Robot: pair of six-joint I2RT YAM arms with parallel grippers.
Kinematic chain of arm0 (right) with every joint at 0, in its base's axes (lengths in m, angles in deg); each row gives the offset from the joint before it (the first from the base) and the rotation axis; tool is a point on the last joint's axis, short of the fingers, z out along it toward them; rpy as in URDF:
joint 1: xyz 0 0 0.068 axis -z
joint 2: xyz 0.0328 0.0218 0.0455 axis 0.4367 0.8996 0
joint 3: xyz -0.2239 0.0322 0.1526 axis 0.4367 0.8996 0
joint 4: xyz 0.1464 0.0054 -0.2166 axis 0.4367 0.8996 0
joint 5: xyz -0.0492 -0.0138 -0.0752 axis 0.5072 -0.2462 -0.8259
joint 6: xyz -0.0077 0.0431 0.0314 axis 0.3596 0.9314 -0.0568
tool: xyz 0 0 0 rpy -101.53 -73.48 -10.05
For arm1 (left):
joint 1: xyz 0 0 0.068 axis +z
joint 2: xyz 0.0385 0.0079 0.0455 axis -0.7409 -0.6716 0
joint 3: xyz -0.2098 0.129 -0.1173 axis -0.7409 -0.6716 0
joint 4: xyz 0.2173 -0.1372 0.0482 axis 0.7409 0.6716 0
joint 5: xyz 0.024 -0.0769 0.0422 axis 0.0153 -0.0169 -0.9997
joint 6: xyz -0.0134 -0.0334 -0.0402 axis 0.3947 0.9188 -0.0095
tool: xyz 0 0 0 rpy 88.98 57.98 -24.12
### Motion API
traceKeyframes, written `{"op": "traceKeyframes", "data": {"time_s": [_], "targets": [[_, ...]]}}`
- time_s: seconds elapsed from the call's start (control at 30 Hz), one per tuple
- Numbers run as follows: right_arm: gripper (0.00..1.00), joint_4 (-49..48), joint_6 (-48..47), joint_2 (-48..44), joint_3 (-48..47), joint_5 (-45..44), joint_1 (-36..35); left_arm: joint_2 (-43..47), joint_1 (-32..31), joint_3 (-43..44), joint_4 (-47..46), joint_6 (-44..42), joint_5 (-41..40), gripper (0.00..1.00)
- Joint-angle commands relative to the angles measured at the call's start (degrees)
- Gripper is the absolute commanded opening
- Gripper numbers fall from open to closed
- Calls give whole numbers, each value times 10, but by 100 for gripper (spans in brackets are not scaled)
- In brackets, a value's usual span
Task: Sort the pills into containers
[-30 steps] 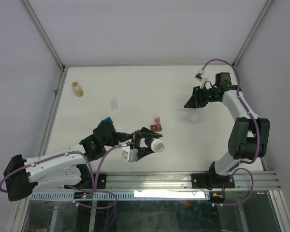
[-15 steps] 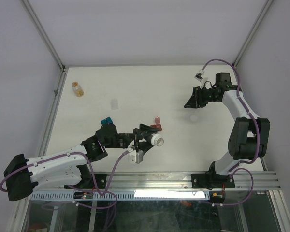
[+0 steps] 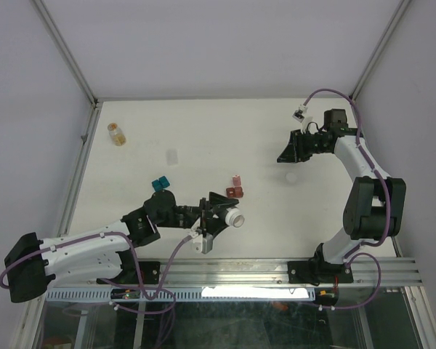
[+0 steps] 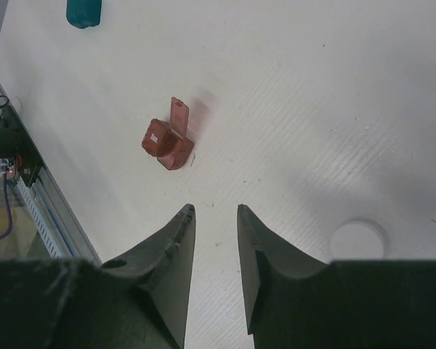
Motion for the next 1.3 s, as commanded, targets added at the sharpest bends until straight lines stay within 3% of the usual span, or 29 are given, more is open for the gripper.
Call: {"op": "traceKeyframes", "data": {"time_s": [0.0, 0.13, 0.2, 0.23, 0.33, 0.53, 0.8, 0.9, 1.03, 1.17, 1.27], "targets": [[33, -12, 5, -36, -5, 10, 5, -2, -4, -4, -47, -23, -20, 0], [33, -10, 5, -33, -6, 14, 4, -8, 1, -16, -92, -29, 17, 0], [33, -9, 4, -34, -6, 15, 5, -30, -28, -13, -72, -142, 3, 0], [33, -9, 4, -33, -6, 17, 5, -48, -57, -3, -60, -166, -55, 0], [33, -3, -1, -31, -10, 22, 5, -81, -72, 48, 23, -155, -68, 0], [33, 4, -6, -32, -14, 29, 4, -36, -48, 16, -63, -84, -12, 0], [33, 5, -6, -36, -14, 32, 5, -37, -40, 14, -55, -49, -3, 0], [33, 4, -4, -38, -12, 31, 5, -44, -26, 14, -45, 13, -50, 0], [33, 4, -2, -38, -11, 26, 5, -50, -24, 45, 15, 187, -217, 0], [33, 1, 0, -37, -11, 23, 5, -98, -17, 146, 185, 287, -254, 0], [33, -1, 1, -37, -11, 22, 5, -136, 2, 181, 267, 304, -232, 0]]}}
